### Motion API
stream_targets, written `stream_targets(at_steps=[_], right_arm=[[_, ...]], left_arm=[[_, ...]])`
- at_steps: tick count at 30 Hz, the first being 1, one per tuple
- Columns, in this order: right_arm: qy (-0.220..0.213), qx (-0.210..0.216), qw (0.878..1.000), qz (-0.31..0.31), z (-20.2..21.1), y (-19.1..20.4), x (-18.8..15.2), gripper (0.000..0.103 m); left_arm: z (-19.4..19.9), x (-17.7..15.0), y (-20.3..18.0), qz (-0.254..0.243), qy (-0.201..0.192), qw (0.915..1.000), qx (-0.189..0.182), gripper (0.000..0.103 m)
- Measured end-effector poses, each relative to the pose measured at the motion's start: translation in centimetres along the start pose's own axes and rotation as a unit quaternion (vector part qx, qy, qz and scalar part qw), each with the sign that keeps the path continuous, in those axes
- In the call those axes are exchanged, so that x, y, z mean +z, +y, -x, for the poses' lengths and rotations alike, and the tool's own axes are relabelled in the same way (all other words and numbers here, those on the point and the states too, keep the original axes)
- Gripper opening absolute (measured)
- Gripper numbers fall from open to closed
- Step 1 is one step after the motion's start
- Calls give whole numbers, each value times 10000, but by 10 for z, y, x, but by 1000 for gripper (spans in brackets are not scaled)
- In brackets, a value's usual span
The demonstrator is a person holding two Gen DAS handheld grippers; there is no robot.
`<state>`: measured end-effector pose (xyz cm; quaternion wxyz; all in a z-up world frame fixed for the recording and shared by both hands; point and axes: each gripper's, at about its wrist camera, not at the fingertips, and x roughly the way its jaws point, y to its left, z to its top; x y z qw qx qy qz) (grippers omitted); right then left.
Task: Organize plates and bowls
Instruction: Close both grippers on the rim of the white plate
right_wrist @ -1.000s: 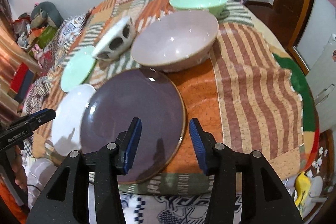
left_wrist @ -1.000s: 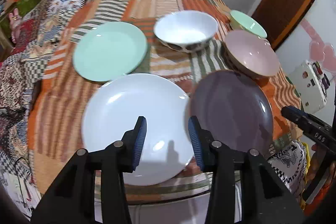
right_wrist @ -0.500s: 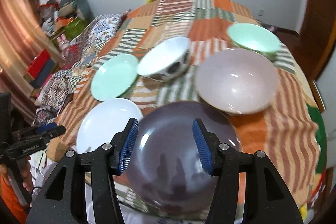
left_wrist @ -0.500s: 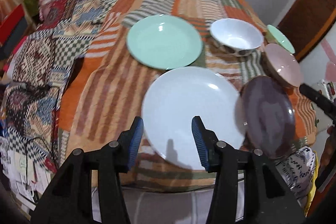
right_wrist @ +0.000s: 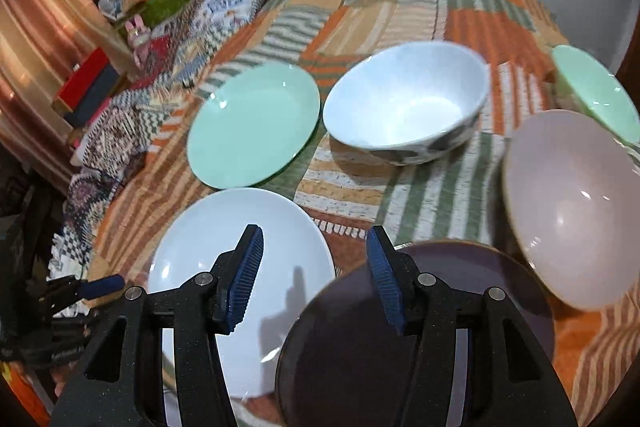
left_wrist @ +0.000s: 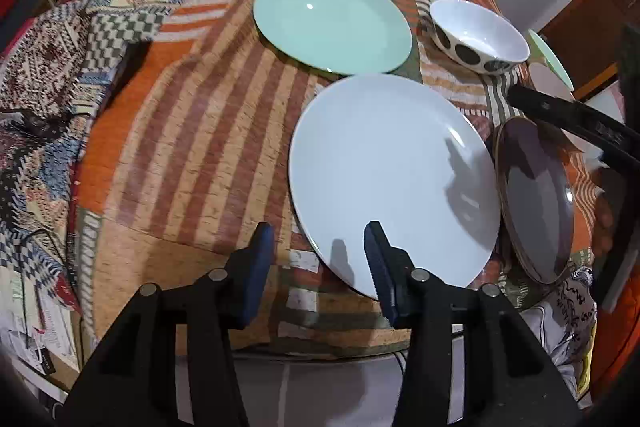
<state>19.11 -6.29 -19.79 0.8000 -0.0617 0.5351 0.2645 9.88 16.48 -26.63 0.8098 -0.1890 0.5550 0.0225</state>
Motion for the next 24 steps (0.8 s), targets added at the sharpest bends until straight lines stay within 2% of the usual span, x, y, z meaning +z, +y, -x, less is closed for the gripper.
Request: stream_targets(at_steps=[2,6,12,18,21,24], right_arm=[[179,8,9998,52,-13,1,4,50],[405,-83,9989,207,-31,5,7,50],[755,-161,9965,306,-53,6,8,50],[864,-263,9948,463,-60,11,7,46],[955,-221,9938,520,-63,12,7,39],[1000,-243,9929,591,-64,13,4,37]], left_arm=[[-6,-1,0,-45,85,9999,-85,40],[-19,-2,2,-55,188,9997,-109,40],[-24,0,6,60,237,9989,-392,40],[-34,4,4,101,351,9974,-620,40],[-35,6,3,122,369,9973,-630,40],[-36,8,8,260,353,9971,-620,29]])
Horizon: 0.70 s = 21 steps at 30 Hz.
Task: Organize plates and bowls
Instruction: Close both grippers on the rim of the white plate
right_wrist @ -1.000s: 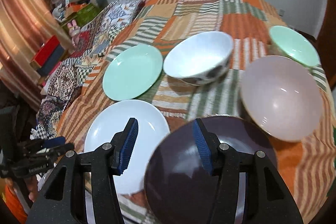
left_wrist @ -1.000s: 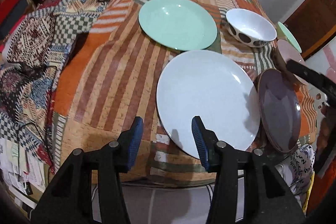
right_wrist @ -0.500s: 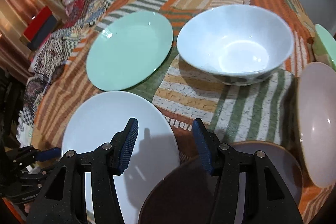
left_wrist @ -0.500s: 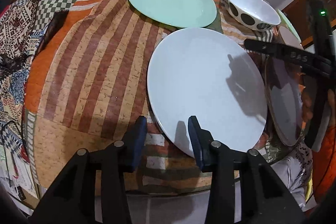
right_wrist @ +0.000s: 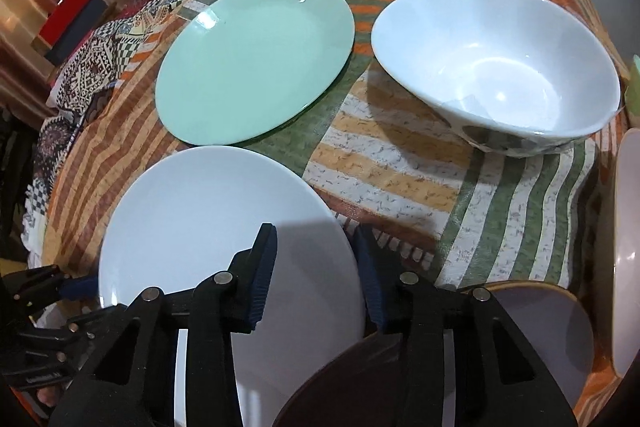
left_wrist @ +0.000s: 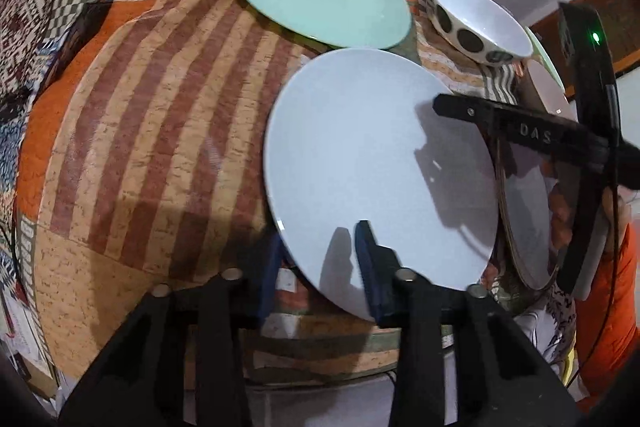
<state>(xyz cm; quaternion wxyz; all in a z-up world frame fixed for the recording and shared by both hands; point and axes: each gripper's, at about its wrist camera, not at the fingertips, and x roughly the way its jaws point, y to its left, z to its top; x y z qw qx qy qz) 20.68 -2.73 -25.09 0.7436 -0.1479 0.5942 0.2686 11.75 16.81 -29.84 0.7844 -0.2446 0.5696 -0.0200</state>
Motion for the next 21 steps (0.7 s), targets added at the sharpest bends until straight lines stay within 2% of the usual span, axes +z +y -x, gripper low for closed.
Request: stream_targets(at_steps=[2,3,5,9,16,21], right_arm=[[0,-19,10000,11,0,-1,1,37],[-2,-31,10000,12,0,-1,1,36],[2,-48,10000,52,-1,2,0,36],[66,-36,9998,171,-4,10,-3,37],[176,196,9993,258,-8,23,-7,36],[187,330,9988,316,-8,25,-12,36]], left_arm=[[3,1,11,173,-9,9998,-53,17],[4,2,15,245,-16,9997,-93,15],[7,3,19,308,-71,9995,-95,14],[16,5,19,202,-255,9992,238,14],[29,8,36,330,-464,9973,464,14],[31,8,36,178,-380,9972,618,15]])
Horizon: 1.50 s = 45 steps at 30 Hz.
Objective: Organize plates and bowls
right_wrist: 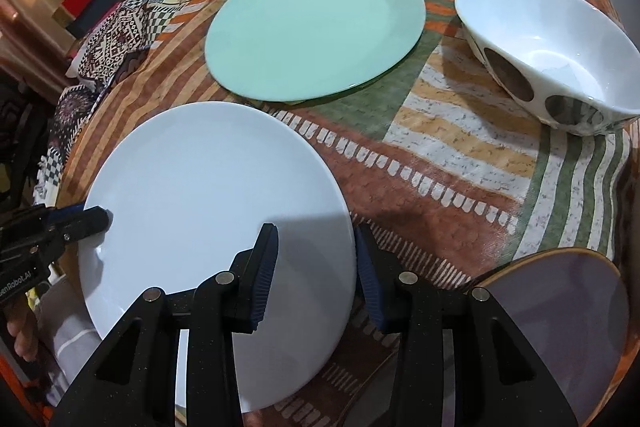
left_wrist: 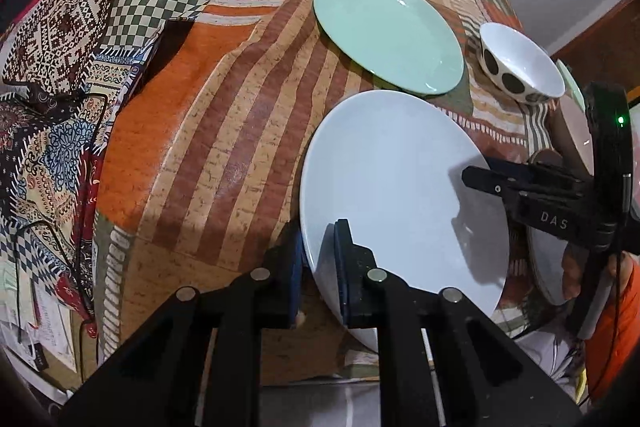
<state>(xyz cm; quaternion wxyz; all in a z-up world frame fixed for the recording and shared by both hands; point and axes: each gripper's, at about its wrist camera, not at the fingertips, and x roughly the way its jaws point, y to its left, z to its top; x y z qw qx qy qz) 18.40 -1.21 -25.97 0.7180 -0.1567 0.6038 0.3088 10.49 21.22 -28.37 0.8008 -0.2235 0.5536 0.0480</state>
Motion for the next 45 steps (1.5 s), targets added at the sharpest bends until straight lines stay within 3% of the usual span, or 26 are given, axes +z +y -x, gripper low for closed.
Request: stream_targets(at_steps=[13,18,22,45], right_arm=[[82,74,9999,74,-5,5,-2,39],[-58,116,9998,-178,-1,0,-3,32],[-121,207,9987,-456,7,-14,-8,24],[-791,339,9944,-612,52,-5,-14,24]], left_arm=[[2,-10,-3,-189,362,9991,-67,17],[-5,-10,-9,-158,397,9991,8,24],[-3,-9,-14,-142,287,9993,192,24],[36,4,-19,2,-444,9985,311,24]])
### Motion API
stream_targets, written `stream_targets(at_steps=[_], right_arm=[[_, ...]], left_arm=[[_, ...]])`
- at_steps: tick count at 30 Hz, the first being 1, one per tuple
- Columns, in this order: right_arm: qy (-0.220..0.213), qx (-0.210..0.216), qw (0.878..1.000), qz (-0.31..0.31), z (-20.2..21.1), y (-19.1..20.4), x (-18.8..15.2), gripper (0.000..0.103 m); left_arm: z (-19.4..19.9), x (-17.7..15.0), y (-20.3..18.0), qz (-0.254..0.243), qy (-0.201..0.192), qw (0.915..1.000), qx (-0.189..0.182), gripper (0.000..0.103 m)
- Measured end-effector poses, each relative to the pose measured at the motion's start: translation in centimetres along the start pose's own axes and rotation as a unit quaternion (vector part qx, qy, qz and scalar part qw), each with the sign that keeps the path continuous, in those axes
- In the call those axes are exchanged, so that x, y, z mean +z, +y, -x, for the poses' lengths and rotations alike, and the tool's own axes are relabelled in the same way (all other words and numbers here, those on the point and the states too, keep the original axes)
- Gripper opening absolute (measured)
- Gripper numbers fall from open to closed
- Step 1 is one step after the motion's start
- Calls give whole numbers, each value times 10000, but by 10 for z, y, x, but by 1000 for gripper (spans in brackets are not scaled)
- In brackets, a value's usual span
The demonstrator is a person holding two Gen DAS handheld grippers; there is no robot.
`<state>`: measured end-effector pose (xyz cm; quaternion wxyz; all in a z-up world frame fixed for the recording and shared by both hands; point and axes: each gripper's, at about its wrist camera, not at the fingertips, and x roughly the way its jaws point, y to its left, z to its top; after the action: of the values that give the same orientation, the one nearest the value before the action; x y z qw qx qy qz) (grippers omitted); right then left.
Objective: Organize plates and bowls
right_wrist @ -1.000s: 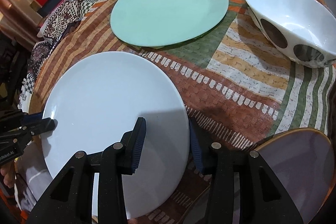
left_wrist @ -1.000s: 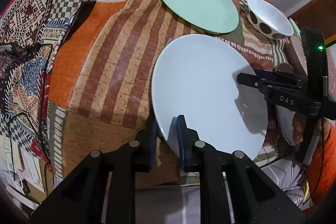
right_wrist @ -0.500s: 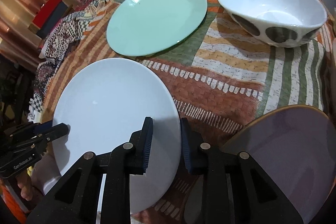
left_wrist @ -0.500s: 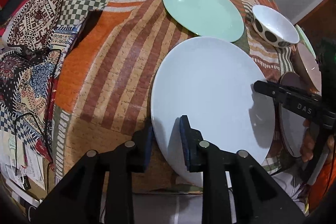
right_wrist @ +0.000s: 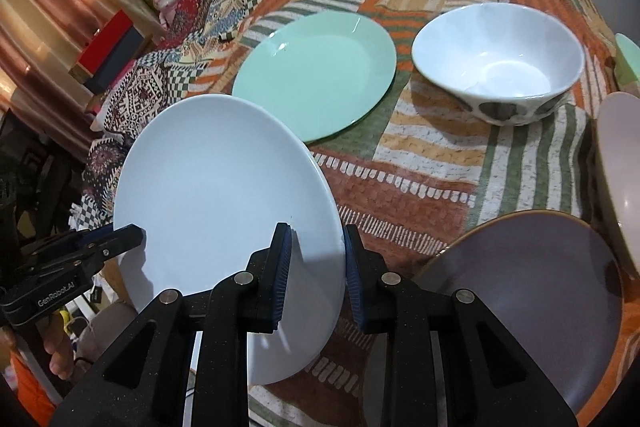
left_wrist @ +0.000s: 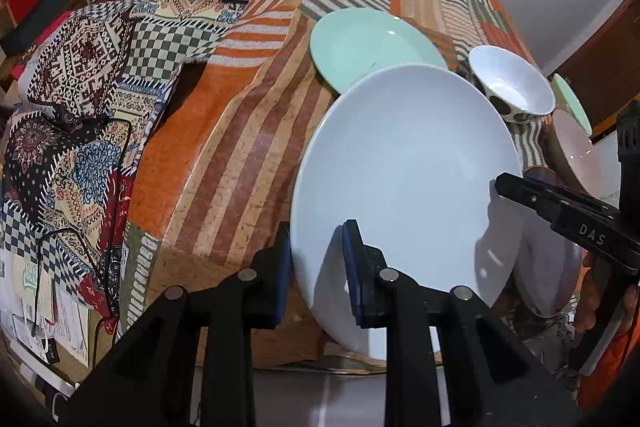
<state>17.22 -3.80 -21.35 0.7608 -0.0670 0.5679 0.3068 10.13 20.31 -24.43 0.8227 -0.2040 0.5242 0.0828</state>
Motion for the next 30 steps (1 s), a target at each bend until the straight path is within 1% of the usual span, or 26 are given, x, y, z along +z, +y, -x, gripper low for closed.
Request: stream_targets(at_steps=[7,13,22,30], right_arm=[[-254,-28,9996,-109,23,-3,1,24],[-510,-123,9983,-246,48,-14,-5,24],[-789,-289,9949,-555,78,-41,-18,24],[-868,-464,9916,-840,95,-67,-38,24]], left_arm=[[13,4,-19,-187,-191,9996,-59,23],[21,7,-43,-373,-306,9986,-195,24],[24,5,-87,-758,-311,9958,-420,24],[16,3,-121,-1073,-222,9924,-556,24]])
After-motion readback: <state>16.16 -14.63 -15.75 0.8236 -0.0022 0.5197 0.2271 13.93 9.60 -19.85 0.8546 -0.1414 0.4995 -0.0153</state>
